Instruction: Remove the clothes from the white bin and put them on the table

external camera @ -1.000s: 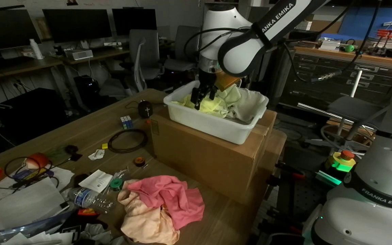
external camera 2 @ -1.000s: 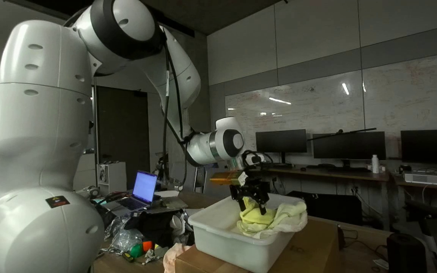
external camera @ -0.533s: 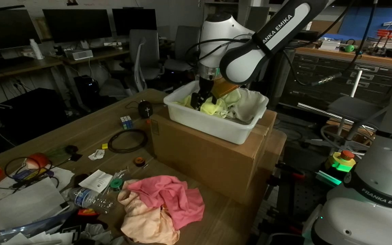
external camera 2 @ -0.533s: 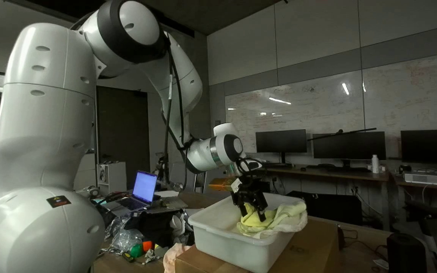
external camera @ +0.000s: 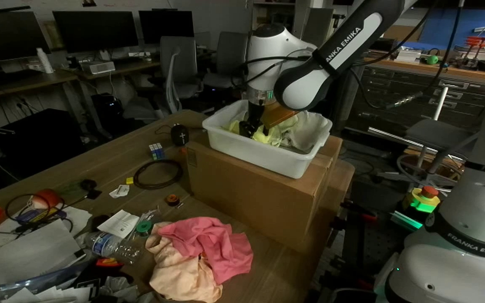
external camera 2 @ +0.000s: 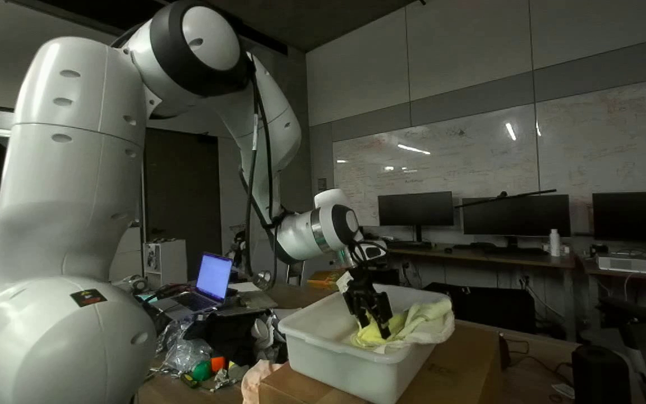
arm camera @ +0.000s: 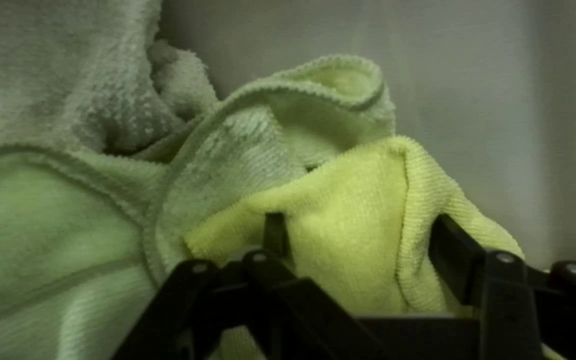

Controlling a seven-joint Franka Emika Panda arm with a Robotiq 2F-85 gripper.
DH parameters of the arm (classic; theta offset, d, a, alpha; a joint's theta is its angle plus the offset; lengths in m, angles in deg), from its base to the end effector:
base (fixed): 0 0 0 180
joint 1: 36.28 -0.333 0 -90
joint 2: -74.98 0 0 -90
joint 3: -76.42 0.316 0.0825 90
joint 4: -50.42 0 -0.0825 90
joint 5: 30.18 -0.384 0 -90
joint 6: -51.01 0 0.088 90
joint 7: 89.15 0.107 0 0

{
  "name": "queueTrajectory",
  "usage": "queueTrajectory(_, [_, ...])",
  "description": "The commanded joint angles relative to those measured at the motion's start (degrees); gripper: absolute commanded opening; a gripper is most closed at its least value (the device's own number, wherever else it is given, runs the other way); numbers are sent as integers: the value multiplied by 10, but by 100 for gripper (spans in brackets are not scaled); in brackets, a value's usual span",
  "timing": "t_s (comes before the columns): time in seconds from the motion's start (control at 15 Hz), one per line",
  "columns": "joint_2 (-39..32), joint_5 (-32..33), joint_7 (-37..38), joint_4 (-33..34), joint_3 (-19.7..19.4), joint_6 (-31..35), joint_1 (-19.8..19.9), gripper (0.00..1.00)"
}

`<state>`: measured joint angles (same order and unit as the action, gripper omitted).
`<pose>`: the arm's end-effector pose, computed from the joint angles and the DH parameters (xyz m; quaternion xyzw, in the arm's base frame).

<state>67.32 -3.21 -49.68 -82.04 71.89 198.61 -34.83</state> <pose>0.5311 -0.0479 0.2977 0.9673 -0.2002 0.1011 0.1185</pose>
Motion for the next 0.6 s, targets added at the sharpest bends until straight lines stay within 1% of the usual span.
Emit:
queueTrajectory(0.0, [0, 18, 25, -2, -16, 7, -11, 42])
queueTrajectory(0.27, [6, 15, 30, -2, -16, 5, -10, 13])
queueTrajectory(0.4, [14, 11, 31, -5, -16, 4, -9, 7])
queueTrajectory(0.53, [30, 4, 28, -9, -15, 3, -6, 5])
